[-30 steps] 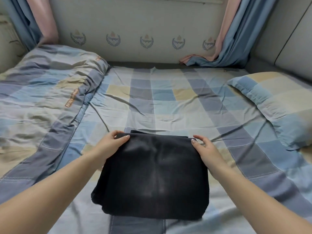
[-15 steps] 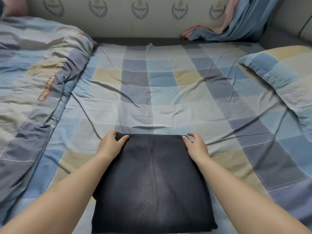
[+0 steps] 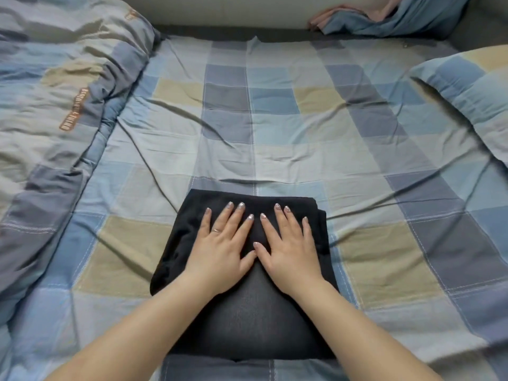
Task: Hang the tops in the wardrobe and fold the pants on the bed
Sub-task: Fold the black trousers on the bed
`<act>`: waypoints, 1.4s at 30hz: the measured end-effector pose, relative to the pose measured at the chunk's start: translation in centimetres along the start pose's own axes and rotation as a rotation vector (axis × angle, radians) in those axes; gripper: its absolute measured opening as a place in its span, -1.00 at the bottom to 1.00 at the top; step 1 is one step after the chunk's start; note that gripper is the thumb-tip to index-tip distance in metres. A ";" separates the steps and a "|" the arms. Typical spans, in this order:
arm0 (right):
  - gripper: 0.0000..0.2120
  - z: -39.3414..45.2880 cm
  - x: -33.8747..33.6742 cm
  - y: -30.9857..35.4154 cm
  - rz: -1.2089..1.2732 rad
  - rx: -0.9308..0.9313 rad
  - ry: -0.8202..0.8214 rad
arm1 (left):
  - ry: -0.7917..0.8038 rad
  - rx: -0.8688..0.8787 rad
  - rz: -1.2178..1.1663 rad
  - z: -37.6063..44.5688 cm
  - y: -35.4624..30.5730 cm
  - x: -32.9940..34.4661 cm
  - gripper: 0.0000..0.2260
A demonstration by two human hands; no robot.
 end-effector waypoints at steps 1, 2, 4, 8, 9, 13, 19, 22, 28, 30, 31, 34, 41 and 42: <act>-0.37 0.5 0.7 -1.1 -0.033 0.007 0.021 | 0.006 -0.043 0.009 0.0 1.3 0.4 -0.30; -0.33 0.9 1.0 -2.0 -0.073 0.020 0.033 | 0.029 -0.083 0.005 -0.1 2.3 0.8 -0.26; -0.29 1.3 0.9 -3.8 -0.095 0.087 0.046 | 0.064 -0.131 -0.033 -0.4 3.7 0.8 -0.23; -0.30 1.6 -0.6 -5.3 -0.158 0.180 0.152 | 0.110 -0.199 -0.071 -0.7 4.4 -0.5 -0.30; -0.31 1.3 -1.2 -4.6 -0.182 0.176 0.150 | 0.109 -0.196 -0.047 -0.9 3.9 -1.1 -0.32; -0.36 -4.6 -1.9 0.4 -0.061 -0.033 0.006 | -0.037 0.052 -0.039 -5.0 -1.9 -2.8 -0.44; -0.32 -9.0 0.2 -4.5 -0.065 0.027 0.108 | 0.029 0.008 -0.104 -10.5 1.0 0.1 -0.32; -0.31 -9.5 1.4 -9.0 -0.005 0.147 0.226 | 0.008 -0.039 -0.203 -10.9 2.1 1.0 -0.19; -0.15 -8.6 -0.3 -10.6 0.923 0.425 0.404 | -0.203 -0.422 -0.934 -12.0 5.8 1.4 -0.28; -0.16 -8.3 -0.2 -9.4 0.946 0.388 0.401 | -0.177 -0.386 -1.083 -11.9 6.1 1.6 -0.24; -0.16 -8.3 0.1 -8.9 0.892 0.350 0.387 | -0.159 -0.349 -1.124 -11.7 6.3 1.8 -0.22; -0.18 -7.7 -0.1 -8.5 0.765 0.296 0.357 | -0.105 -0.198 -1.175 -10.0 6.5 1.4 -0.21; -0.32 -7.3 1.0 -8.0 0.604 0.379 0.324 | -0.039 -0.030 -1.128 -7.8 5.9 2.2 -0.38; -0.33 -7.3 1.6 -7.9 0.575 0.393 0.327 | -0.059 -0.025 -1.137 -7.8 6.1 2.7 -0.39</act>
Point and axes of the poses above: each hand's wrist, its own z-axis towards the middle knuckle, its own x-axis out of the palm, y = z × x, the point moved 7 cm from there along z, towards the middle knuckle, and after that the axes turned 12 degrees about x, right-handed, at the moved point
